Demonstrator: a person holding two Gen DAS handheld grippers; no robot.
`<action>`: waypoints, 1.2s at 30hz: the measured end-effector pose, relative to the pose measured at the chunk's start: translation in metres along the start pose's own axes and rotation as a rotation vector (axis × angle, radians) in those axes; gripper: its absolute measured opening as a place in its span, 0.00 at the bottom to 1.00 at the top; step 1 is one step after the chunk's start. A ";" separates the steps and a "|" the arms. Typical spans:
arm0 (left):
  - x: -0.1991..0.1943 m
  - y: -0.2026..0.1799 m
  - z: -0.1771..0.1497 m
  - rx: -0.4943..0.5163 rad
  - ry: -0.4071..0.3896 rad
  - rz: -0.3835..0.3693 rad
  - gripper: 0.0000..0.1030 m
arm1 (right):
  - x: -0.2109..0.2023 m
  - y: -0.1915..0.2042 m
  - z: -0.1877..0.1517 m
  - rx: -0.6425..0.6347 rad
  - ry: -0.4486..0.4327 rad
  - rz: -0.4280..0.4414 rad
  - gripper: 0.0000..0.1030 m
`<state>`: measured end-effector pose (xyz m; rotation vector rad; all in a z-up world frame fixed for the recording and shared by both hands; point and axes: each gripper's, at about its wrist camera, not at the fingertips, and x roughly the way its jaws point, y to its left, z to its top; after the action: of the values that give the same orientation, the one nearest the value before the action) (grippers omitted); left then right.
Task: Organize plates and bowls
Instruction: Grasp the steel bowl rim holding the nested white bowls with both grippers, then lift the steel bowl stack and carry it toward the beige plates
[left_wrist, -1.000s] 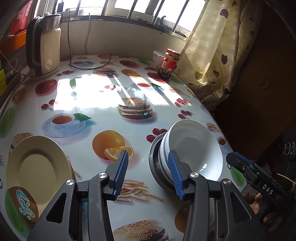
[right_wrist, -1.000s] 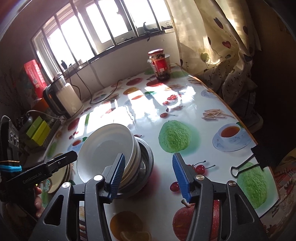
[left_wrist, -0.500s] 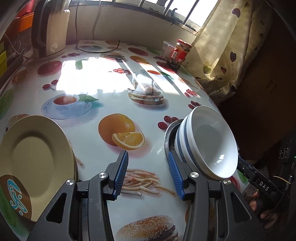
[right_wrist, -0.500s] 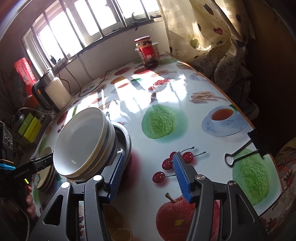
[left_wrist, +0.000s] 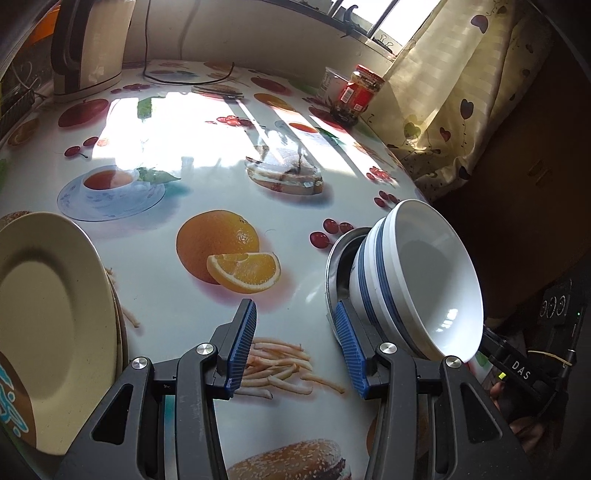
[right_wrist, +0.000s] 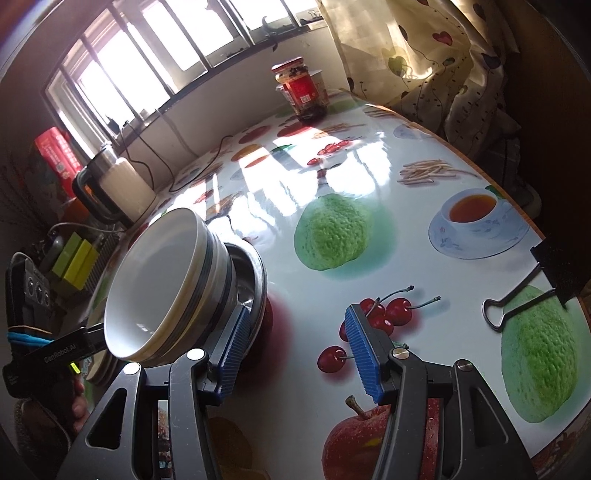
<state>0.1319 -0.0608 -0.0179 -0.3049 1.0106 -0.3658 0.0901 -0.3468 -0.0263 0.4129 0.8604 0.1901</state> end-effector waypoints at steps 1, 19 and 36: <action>0.001 0.000 0.000 -0.005 0.002 -0.009 0.45 | 0.001 0.000 0.001 0.000 0.001 0.007 0.53; 0.008 0.005 0.002 -0.025 0.019 -0.109 0.34 | 0.013 -0.006 0.006 0.050 0.032 0.172 0.25; 0.014 0.018 0.001 -0.111 0.047 -0.250 0.22 | 0.023 -0.031 0.002 0.269 0.082 0.396 0.10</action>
<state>0.1425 -0.0502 -0.0350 -0.5273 1.0437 -0.5459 0.1060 -0.3679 -0.0544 0.8321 0.8816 0.4618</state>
